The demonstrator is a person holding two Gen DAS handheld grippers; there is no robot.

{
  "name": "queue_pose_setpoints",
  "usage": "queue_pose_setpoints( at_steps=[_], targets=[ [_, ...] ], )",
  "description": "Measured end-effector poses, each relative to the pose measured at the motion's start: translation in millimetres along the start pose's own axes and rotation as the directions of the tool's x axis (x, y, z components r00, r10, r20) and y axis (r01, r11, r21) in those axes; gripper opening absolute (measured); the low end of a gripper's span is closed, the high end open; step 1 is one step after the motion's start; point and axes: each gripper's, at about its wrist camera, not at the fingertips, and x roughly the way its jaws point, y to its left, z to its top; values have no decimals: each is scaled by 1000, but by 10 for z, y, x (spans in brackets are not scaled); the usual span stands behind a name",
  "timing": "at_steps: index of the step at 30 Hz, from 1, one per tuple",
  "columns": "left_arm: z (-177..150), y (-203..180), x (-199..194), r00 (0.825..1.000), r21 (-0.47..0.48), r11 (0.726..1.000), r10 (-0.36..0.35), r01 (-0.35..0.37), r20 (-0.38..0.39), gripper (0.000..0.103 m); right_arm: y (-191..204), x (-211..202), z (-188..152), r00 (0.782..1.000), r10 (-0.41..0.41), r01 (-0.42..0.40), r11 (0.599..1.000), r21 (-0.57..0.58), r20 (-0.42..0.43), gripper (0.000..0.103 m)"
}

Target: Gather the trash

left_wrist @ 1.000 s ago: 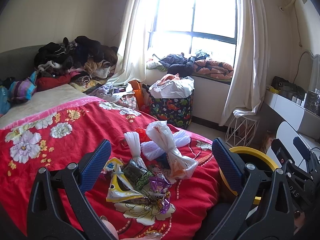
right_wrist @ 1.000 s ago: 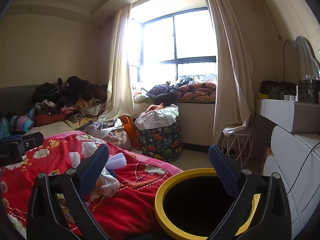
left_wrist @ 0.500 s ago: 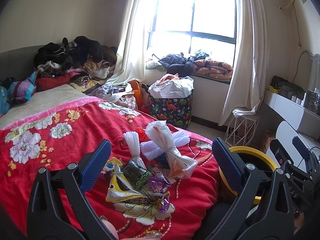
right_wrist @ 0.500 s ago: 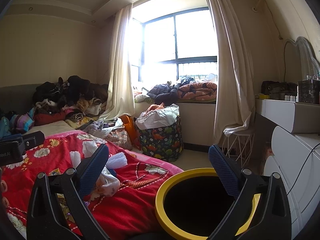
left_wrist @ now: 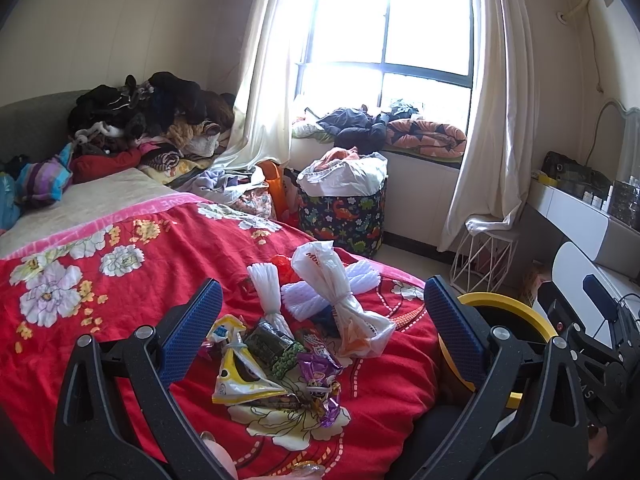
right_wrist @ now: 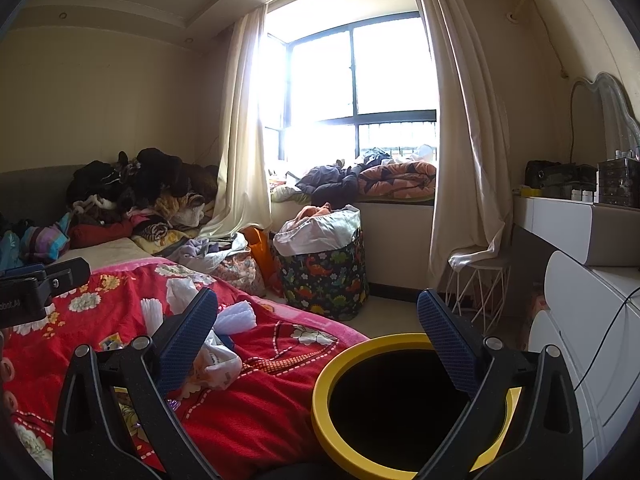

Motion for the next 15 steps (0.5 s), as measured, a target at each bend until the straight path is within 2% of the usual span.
queue_pose_setpoints(
  at_steps=[5,15],
  targets=[
    [-13,24,3,1000,-4,1000,-3,3,-2,93,14,-1,-10,1000,15,-15,1000,-5,-3,97],
    [-3,276,103,999,-54,998,30,-31,-14,93,206,135,-5,991,127,-129,990,-50,-42,97]
  ],
)
